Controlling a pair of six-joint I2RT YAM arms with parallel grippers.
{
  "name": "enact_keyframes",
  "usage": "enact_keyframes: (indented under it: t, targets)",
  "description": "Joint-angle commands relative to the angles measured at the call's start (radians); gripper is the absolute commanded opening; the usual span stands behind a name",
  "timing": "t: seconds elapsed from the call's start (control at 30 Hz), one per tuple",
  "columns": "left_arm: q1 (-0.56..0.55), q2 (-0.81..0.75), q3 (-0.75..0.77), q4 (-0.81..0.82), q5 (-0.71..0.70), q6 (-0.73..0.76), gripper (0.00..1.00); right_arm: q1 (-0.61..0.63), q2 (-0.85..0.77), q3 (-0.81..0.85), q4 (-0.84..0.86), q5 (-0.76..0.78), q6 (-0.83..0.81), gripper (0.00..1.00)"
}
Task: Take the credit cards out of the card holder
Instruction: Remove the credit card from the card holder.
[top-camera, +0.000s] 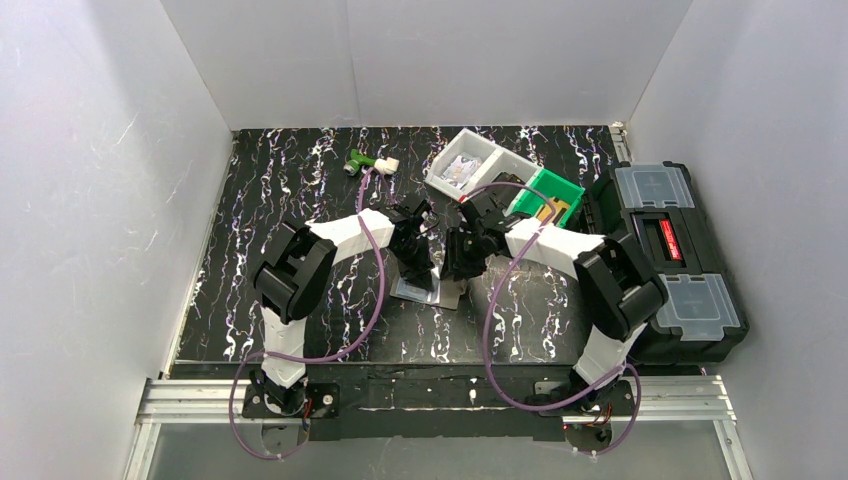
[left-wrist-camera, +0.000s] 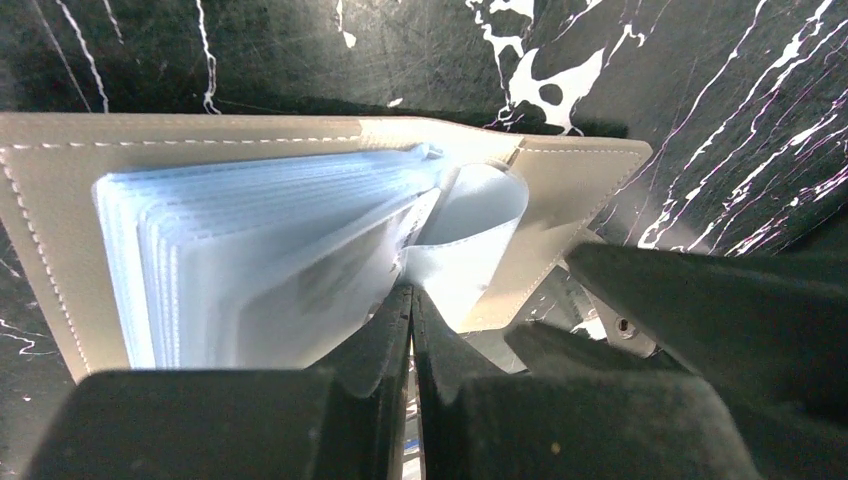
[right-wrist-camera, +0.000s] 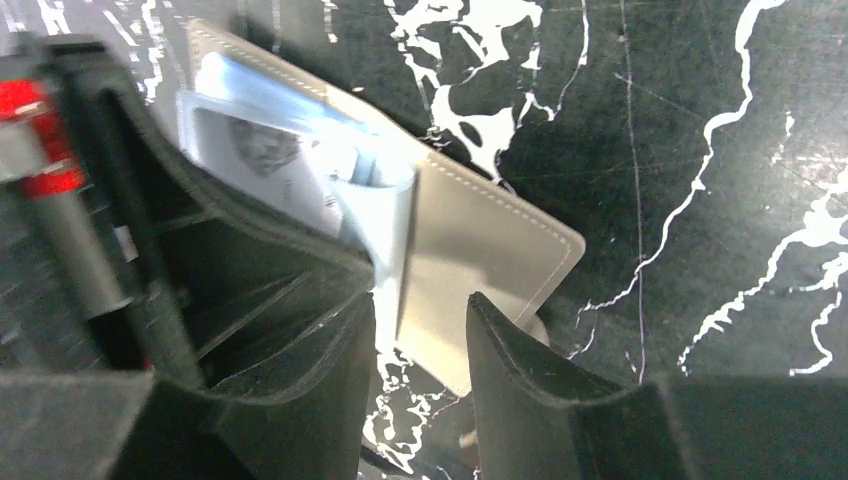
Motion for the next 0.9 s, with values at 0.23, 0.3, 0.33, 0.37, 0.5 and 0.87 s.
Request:
enact_keyframes:
  t: [0.23,0.3,0.33,0.37,0.5,0.87]
  targets:
    - [0.000,-0.019,-0.037,-0.007,-0.029,-0.014,0.01,0.012,0.018,0.069,-0.041,-0.044,-0.033,0.45]
    - [-0.001,-0.022,-0.040,-0.002,-0.028,-0.017,0.01,0.013,0.045,0.067,-0.042,-0.045,-0.022,0.43]
    - [0.000,-0.024,-0.041,0.000,-0.028,-0.017,0.01,0.014,0.050,0.067,-0.040,-0.046,-0.019,0.42]
    - [-0.001,-0.024,-0.041,0.000,-0.026,-0.017,0.01,0.014,0.063,0.066,-0.038,-0.045,-0.017,0.41]
    - [-0.001,-0.020,-0.037,0.001,-0.020,-0.011,0.01,0.026,0.099,0.086,-0.038,-0.051,-0.018,0.39]
    - [-0.001,-0.041,-0.007,-0.011,-0.007,0.009,0.06,0.055,0.173,0.137,-0.074,-0.008,-0.049,0.21]
